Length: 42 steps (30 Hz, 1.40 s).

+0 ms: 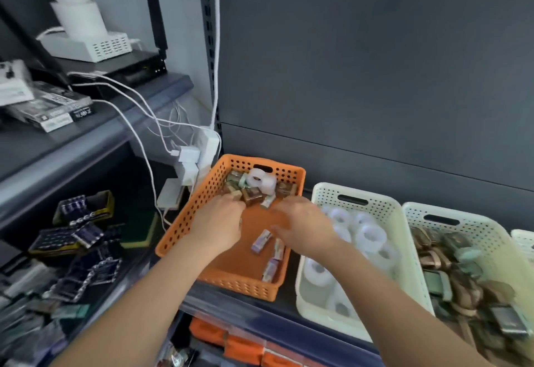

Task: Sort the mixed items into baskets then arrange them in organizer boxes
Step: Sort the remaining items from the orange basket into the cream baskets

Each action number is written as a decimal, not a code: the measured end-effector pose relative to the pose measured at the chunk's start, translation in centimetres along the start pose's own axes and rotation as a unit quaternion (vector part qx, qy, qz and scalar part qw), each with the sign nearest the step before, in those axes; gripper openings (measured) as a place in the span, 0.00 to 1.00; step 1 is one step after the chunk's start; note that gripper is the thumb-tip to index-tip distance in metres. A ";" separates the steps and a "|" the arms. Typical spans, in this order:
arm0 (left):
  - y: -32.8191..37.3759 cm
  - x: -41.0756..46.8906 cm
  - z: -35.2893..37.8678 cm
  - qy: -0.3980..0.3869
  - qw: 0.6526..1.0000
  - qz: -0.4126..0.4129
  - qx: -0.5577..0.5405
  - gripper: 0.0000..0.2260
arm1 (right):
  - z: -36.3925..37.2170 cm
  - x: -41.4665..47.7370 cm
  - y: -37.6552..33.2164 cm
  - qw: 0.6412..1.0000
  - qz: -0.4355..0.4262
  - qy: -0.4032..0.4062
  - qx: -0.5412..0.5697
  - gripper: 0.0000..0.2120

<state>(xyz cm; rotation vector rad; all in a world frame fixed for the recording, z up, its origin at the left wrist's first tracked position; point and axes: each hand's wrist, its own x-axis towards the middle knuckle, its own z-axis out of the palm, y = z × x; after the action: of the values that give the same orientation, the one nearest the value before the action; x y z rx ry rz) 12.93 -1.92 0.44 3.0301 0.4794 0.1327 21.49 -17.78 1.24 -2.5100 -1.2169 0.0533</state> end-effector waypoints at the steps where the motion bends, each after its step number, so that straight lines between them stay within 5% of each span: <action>1: -0.7 0.3 0.3 -0.009 1.000 -0.002 -0.001 0.14 | 0.4 0.7 -0.3 1.000 0.001 -0.016 -0.012 0.15; 7: -3.0 2.9 2.1 -0.046 0.999 0.000 -0.028 0.23 | 2.0 4.6 -0.2 0.990 0.032 -0.121 -0.061 0.18; 10: -2.4 3.9 3.0 -0.069 0.996 0.030 -0.044 0.19 | 2.1 6.2 -0.1 0.964 0.019 -0.226 -0.143 0.12; 13: -1.1 4.6 4.0 -0.209 0.975 0.010 -0.072 0.16 | 1.8 7.1 -0.2 0.922 -0.018 -0.311 -0.230 0.03; 15: -0.4 4.9 4.8 -0.293 0.951 -0.011 -0.094 0.24 | 1.9 7.4 -0.3 0.910 -0.030 -0.329 -0.251 0.09; 19: 0.5 5.2 6.0 -0.258 0.964 -0.011 -0.060 0.19 | 3.3 7.8 -0.2 0.905 -0.041 -0.318 -0.282 0.29; 23: -1.1 5.6 5.2 -0.225 0.972 -0.054 -0.028 0.10 | 3.6 8.5 0.7 0.904 -0.041 -0.309 -0.293 0.16; 29: -1.1 4.2 3.8 -0.317 0.947 -0.046 0.001 0.15 | 3.8 10.3 2.0 0.950 -0.062 -0.205 -0.227 0.22; 35: 2.6 3.2 4.2 -0.333 0.942 -0.042 0.002 0.41 | 4.5 10.4 2.4 0.932 -0.069 -0.246 -0.256 0.23; 38: 2.4 3.1 4.2 -0.320 0.946 -0.044 0.013 0.39 | 4.1 10.6 2.1 0.930 -0.065 -0.260 -0.252 0.34; 42: 2.1 3.1 4.1 -0.317 0.948 -0.038 -0.003 0.33 | 4.4 10.0 1.2 0.939 -0.052 -0.277 -0.200 0.35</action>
<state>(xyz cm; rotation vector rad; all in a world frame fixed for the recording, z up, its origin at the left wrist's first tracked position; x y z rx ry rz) 16.86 -3.20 -3.22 2.8050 0.5176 -0.8113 27.92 -9.47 -2.15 -2.8801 -1.7197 0.5765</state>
